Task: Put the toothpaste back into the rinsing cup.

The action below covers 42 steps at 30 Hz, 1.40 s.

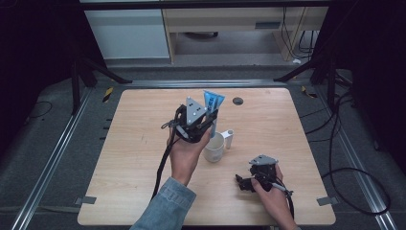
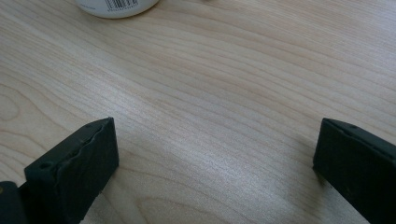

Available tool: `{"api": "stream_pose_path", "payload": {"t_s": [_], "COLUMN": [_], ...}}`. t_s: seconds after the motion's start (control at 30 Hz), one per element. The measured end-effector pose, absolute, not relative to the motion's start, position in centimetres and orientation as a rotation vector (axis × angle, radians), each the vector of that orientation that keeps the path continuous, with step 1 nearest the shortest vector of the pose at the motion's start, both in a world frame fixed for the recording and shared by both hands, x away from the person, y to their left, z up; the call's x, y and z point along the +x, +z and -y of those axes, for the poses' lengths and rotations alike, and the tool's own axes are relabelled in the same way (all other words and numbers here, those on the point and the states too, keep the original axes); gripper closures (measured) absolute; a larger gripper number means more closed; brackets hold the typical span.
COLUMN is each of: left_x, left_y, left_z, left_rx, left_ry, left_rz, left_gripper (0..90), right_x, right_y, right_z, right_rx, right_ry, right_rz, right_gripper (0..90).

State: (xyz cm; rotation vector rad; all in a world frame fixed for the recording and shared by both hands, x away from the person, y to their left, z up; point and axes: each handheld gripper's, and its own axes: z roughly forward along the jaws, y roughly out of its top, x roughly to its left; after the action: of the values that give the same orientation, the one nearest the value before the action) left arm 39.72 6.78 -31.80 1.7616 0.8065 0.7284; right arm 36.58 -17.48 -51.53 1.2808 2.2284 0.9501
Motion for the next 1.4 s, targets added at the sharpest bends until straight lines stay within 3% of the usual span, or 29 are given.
{"api": "stream_pose_path", "payload": {"t_s": [1.4], "left_x": [40.2], "left_y": [-34.7], "left_z": [-5.5], "left_rx": [1.740], "left_ry": [0.695], "left_rz": [-0.827], "left_gripper": [72.3], "right_x": [36.6], "right_y": [-51.5], "right_z": [17.5], "right_rx": [1.285], "right_ry": [0.950], "right_rz": [-2.227], "right_gripper": [0.3]}}
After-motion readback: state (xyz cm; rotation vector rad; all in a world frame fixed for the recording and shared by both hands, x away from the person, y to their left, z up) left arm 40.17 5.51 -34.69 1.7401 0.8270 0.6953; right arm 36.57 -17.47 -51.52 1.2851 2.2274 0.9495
